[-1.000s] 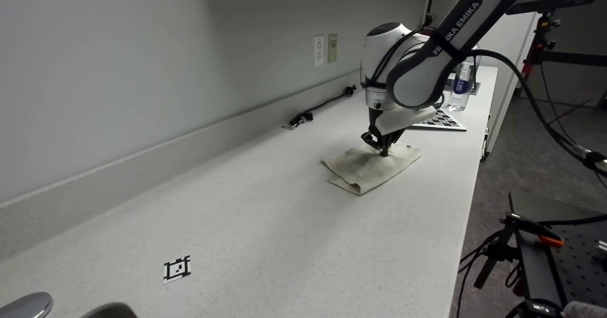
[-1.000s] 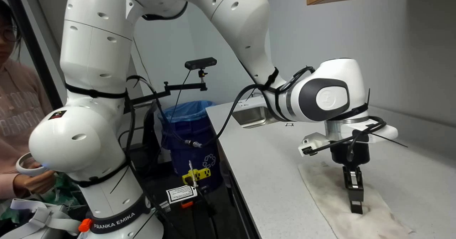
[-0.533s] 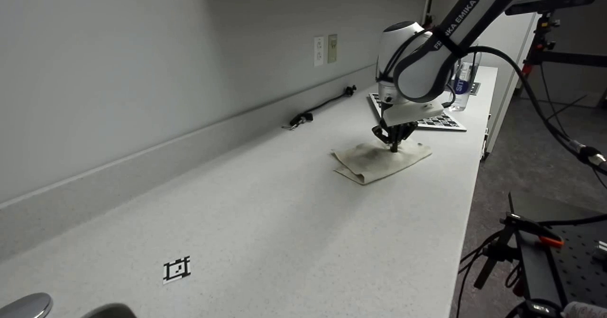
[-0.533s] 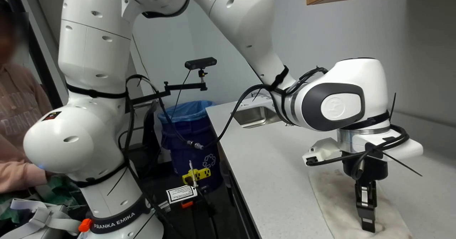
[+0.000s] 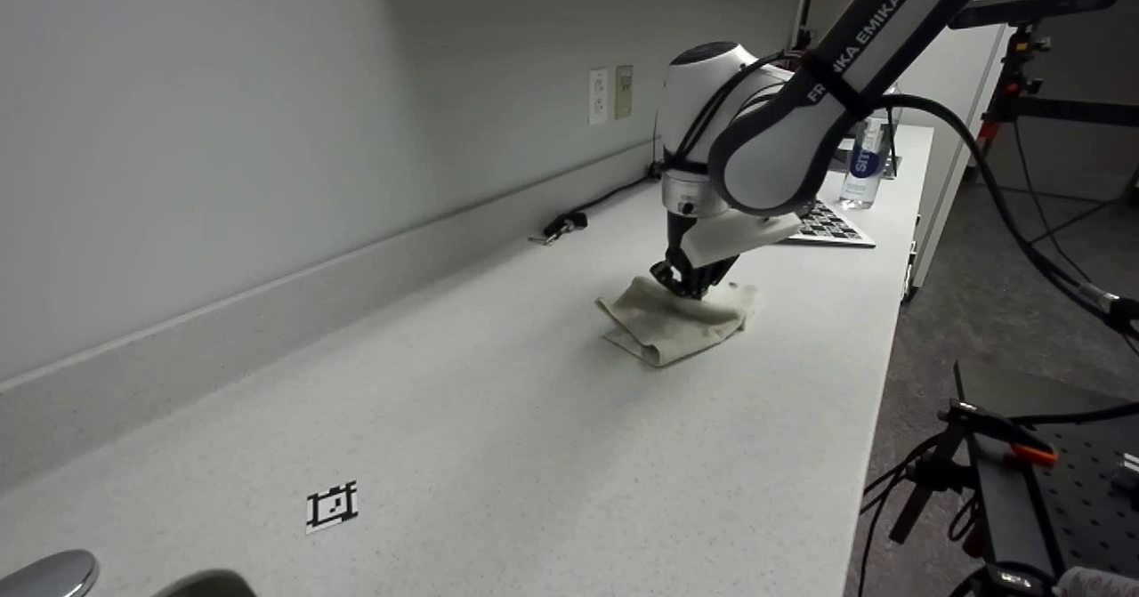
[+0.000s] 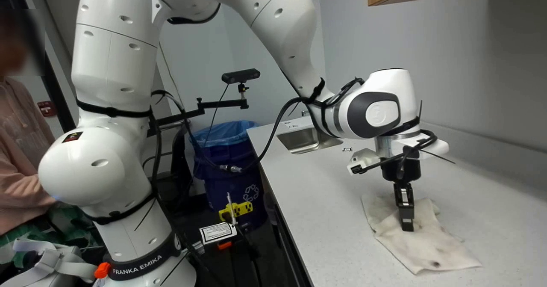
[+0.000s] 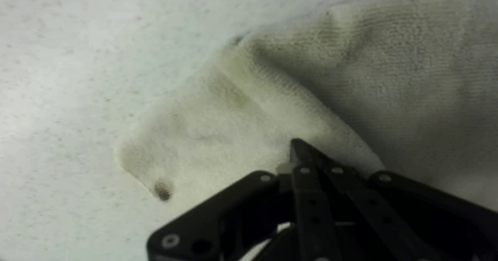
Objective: Use the towel to wipe the counter
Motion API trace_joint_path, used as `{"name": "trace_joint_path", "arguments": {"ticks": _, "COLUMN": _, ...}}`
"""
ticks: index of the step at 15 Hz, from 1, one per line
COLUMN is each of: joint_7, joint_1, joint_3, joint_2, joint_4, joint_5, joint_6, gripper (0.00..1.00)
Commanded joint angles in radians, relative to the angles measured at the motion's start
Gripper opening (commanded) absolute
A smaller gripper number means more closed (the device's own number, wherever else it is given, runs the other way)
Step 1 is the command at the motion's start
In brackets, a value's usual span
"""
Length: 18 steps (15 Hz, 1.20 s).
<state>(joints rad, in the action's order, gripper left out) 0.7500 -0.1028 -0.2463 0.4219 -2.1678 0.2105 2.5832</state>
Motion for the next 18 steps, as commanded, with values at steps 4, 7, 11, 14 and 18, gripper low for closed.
{"name": "trace_joint_path", "arguments": {"ticks": 4, "joint_7": -0.002, "joint_1": -0.139, "joint_3": 0.097, "joint_2": -0.009, "joint_4": -0.018, "joint_5": 0.075, "joint_6": 0.025, "gripper": 0.0}}
{"name": "trace_joint_path", "arguments": {"ticks": 7, "joint_7": -0.01, "joint_1": -0.182, "joint_3": 0.135, "joint_2": -0.028, "joint_4": -0.036, "joint_5": 0.111, "joint_6": 0.035, "gripper": 0.0}}
{"name": "trace_joint_path", "arguments": {"ticks": 11, "joint_7": -0.041, "joint_1": -0.2, "joint_3": 0.186, "joint_2": -0.032, "joint_4": -0.04, "joint_5": 0.107, "joint_6": 0.029, "gripper": 0.0}}
{"name": "trace_joint_path", "arguments": {"ticks": 14, "joint_7": -0.051, "joint_1": -0.186, "joint_3": 0.182, "joint_2": -0.019, "joint_4": -0.025, "joint_5": 0.103, "joint_6": 0.022, "gripper": 0.0}}
{"name": "trace_joint_path", "arguments": {"ticks": 18, "joint_7": -0.018, "joint_1": -0.148, "joint_3": 0.106, "joint_2": -0.014, "joint_4": -0.028, "joint_5": 0.124, "joint_6": 0.031, "gripper": 0.0}}
